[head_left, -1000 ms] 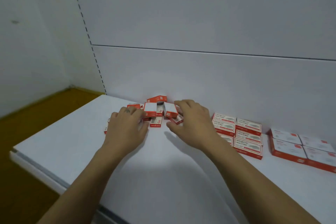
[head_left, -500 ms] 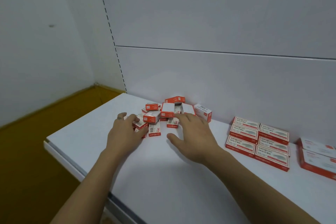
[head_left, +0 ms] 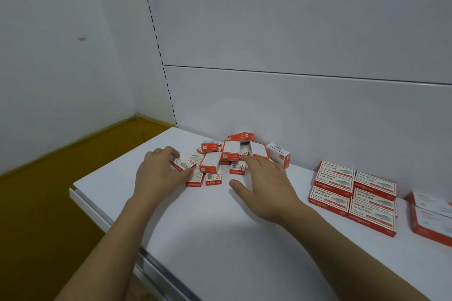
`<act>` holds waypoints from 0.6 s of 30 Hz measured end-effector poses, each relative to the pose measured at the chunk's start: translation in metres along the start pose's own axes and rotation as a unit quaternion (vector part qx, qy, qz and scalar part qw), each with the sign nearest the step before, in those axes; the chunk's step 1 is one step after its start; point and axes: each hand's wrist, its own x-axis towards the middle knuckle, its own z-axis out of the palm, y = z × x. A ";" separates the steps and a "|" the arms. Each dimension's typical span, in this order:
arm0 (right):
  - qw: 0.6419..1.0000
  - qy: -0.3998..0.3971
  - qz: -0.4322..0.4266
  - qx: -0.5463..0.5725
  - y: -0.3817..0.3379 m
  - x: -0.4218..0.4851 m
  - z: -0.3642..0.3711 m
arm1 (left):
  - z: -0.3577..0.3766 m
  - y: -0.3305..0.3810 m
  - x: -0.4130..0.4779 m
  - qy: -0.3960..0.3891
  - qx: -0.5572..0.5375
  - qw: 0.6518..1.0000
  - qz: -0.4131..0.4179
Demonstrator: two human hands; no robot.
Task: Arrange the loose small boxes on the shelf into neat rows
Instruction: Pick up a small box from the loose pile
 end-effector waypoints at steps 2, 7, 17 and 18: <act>1.000 0.007 -0.004 0.005 0.000 -0.001 -0.002 | -0.010 -0.001 -0.003 0.018 -0.007 1.000 0.004; 0.999 0.026 -0.005 0.028 -0.002 -0.003 -0.010 | -0.028 0.012 -0.010 0.061 -0.041 0.995 0.067; 0.972 0.114 0.024 0.205 0.009 -0.009 -0.061 | -0.032 0.090 -0.026 0.092 -0.146 0.950 0.261; 0.965 0.120 0.040 0.230 0.011 -0.011 -0.067 | -0.030 0.099 -0.028 0.092 -0.163 0.942 0.280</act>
